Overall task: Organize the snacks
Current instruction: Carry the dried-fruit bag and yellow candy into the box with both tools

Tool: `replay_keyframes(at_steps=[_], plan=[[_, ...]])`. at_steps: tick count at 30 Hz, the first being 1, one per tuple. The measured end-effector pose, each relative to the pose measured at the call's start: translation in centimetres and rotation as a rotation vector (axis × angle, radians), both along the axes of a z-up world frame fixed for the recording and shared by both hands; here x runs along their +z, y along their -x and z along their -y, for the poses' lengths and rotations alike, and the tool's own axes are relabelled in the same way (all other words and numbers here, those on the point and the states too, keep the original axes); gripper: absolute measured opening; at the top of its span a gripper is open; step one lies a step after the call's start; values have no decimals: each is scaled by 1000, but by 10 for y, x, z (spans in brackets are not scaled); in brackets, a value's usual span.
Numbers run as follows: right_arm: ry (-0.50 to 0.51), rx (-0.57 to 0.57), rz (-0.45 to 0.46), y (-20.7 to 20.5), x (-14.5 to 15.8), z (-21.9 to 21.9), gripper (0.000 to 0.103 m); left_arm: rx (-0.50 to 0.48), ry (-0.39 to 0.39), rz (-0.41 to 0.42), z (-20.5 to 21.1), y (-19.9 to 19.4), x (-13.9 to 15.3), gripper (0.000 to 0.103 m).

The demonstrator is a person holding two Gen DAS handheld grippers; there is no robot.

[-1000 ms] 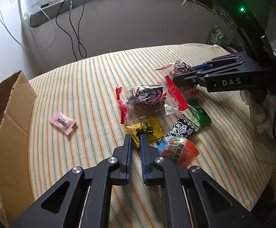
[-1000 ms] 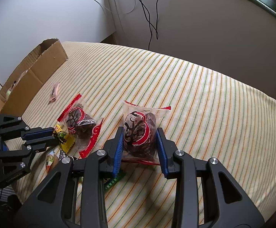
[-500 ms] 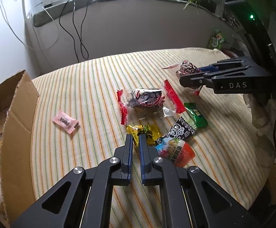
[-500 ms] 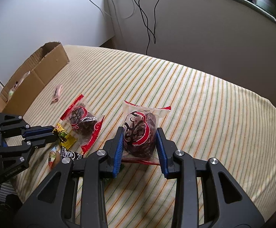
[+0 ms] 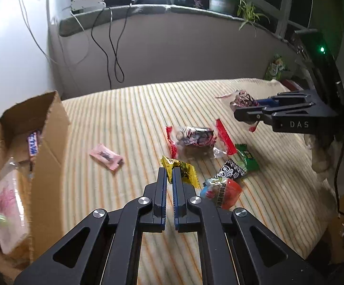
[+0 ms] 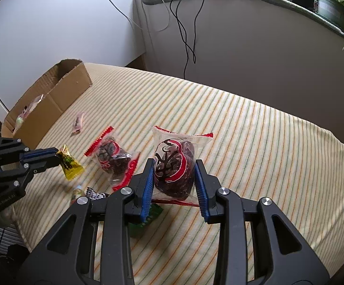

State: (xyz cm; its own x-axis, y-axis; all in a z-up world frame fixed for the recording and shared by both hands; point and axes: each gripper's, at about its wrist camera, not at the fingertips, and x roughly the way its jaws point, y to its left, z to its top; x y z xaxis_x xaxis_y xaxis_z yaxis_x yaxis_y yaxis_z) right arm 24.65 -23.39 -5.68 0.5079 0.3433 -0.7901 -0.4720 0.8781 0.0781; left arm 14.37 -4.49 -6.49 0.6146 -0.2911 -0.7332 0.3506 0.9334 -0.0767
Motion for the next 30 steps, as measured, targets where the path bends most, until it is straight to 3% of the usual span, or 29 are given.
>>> replay_keyframes(at_steps=[14,30], plan=[[-31,112,86,10,50,-62,34,184,54,142,-87,16,56,3],[-31,275,96,-4,58,-182,34,382,56,157,-179,24,53,3]])
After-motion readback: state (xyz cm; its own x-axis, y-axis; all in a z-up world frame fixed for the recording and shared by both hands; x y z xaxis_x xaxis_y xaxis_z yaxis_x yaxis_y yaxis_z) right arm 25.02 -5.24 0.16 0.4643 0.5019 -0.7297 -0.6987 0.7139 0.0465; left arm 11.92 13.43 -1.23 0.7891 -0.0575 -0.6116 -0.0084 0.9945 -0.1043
